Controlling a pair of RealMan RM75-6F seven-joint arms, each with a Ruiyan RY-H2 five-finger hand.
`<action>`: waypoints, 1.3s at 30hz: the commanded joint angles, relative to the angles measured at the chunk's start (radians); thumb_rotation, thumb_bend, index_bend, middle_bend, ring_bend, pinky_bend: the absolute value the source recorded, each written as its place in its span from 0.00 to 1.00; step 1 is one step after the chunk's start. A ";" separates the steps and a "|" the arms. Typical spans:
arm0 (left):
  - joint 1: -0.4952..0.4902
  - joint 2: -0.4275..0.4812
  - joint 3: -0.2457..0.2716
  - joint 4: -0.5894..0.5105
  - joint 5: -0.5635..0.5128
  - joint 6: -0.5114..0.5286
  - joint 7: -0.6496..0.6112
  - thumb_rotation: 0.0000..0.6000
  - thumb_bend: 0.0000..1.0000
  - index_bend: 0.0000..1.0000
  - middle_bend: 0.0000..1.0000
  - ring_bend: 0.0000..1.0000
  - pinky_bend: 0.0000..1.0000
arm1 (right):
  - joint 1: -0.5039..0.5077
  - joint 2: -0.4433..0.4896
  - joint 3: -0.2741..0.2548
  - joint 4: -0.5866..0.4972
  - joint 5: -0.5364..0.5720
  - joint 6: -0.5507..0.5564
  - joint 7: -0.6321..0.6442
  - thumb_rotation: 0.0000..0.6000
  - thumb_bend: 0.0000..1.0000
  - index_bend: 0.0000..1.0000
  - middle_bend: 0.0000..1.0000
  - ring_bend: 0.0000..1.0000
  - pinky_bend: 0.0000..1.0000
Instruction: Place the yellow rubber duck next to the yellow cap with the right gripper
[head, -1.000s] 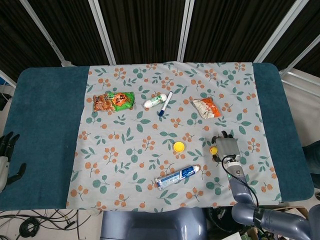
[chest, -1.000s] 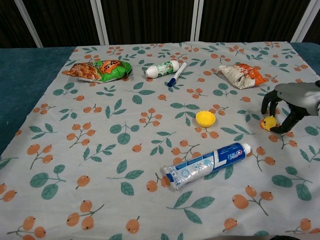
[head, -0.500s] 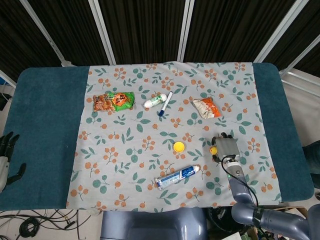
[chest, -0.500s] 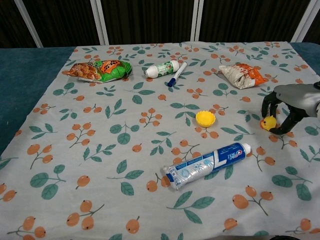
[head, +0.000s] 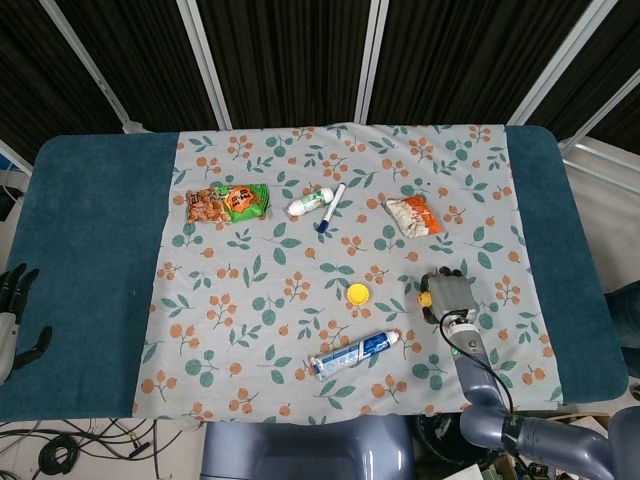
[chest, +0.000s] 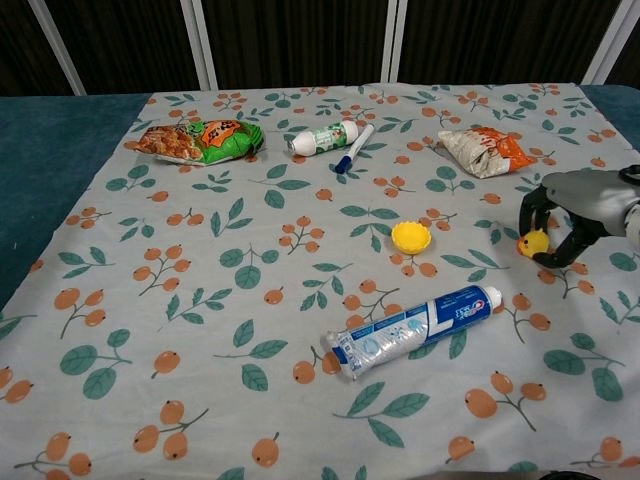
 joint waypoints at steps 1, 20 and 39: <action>0.000 0.000 0.000 0.000 0.000 0.000 0.001 1.00 0.38 0.00 0.00 0.00 0.00 | -0.001 0.003 0.000 -0.003 -0.001 -0.001 0.001 1.00 0.40 0.46 0.44 0.17 0.20; 0.001 -0.004 0.003 -0.006 0.007 0.005 0.005 1.00 0.38 0.00 0.00 0.00 0.00 | 0.099 0.047 0.059 -0.172 0.029 0.021 -0.132 1.00 0.39 0.46 0.44 0.18 0.20; -0.001 0.006 -0.002 -0.005 -0.002 -0.003 -0.020 1.00 0.38 0.00 0.00 0.00 0.00 | 0.191 -0.075 0.065 -0.121 0.103 0.041 -0.213 1.00 0.38 0.46 0.44 0.18 0.20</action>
